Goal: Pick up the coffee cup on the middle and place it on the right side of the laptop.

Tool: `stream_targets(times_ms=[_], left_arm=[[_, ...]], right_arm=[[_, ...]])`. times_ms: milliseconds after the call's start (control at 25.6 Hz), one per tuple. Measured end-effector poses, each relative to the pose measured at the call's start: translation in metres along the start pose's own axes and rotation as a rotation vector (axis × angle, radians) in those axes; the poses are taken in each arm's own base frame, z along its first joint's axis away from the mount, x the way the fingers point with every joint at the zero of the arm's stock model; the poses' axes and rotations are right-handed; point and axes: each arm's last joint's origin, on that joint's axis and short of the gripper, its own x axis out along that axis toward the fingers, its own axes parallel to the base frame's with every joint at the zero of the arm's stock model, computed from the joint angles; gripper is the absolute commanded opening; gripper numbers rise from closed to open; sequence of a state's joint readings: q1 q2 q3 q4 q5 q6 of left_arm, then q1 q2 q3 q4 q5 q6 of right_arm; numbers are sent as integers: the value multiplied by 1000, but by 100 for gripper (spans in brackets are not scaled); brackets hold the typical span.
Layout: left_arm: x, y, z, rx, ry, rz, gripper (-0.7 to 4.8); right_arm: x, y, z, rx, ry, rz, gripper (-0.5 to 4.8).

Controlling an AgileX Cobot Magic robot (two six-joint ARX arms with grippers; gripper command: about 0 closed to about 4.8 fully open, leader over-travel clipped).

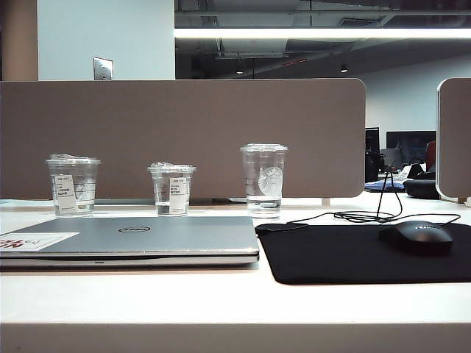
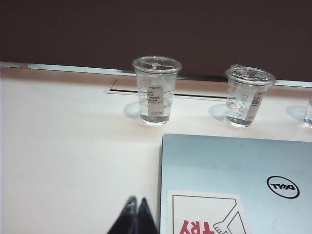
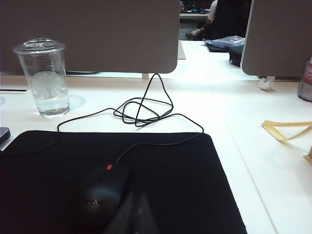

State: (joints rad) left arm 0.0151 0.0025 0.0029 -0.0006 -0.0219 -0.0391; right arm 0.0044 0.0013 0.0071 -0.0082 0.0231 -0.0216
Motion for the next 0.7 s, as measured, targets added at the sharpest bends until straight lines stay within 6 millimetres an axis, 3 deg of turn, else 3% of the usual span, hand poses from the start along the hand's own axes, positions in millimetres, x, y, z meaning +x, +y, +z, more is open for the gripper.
stream_targets(times_ms=[430,626,704], left_arm=[[-1,0,4,0,3,-3,-5],[-14,-1,56,2,-4,40,-5],[-13,-2,85,2,-5,41,-5]], right_arm=[[0,0,1,52,-11,3,-5],[-5,-4,29,91,-189,-125,-5],[-13,-5,62,125,-249,-122,-5]])
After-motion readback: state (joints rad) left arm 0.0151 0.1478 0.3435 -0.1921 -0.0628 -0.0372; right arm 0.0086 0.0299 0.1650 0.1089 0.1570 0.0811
